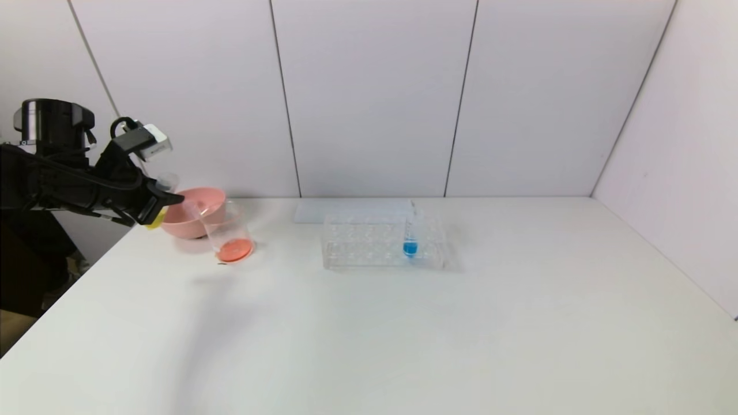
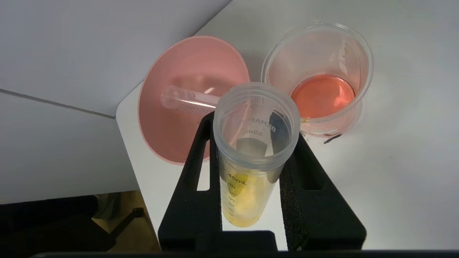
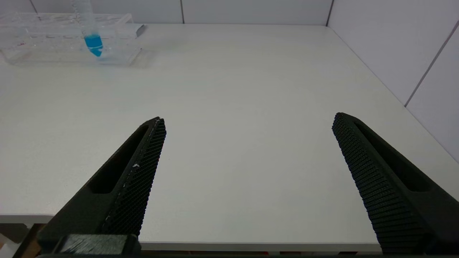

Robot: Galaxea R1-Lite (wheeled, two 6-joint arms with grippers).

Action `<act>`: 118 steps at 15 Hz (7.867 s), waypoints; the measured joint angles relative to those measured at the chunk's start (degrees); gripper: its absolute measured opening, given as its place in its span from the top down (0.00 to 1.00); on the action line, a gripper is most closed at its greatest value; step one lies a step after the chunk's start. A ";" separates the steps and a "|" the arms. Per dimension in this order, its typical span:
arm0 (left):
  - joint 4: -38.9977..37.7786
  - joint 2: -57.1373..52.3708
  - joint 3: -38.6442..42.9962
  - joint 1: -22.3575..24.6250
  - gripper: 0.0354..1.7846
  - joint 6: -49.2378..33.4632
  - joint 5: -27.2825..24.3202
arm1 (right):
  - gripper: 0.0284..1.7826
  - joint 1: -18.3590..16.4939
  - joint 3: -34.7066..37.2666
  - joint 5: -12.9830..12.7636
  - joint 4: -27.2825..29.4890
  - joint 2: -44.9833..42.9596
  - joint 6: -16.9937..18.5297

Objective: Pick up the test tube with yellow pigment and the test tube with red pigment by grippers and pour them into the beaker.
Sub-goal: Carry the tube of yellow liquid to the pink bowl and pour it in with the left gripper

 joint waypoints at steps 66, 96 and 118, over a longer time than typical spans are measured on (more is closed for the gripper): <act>46.23 15.21 -38.24 -4.13 0.75 43.89 13.81 | 0.05 -0.02 0.00 0.02 0.00 0.00 0.00; 41.27 17.98 -38.42 -10.28 0.75 41.63 30.17 | 0.05 0.02 0.00 0.00 0.00 0.00 0.00; 39.36 18.71 -38.77 -13.13 0.75 43.20 39.07 | 0.05 0.00 0.00 -0.01 0.00 0.00 0.00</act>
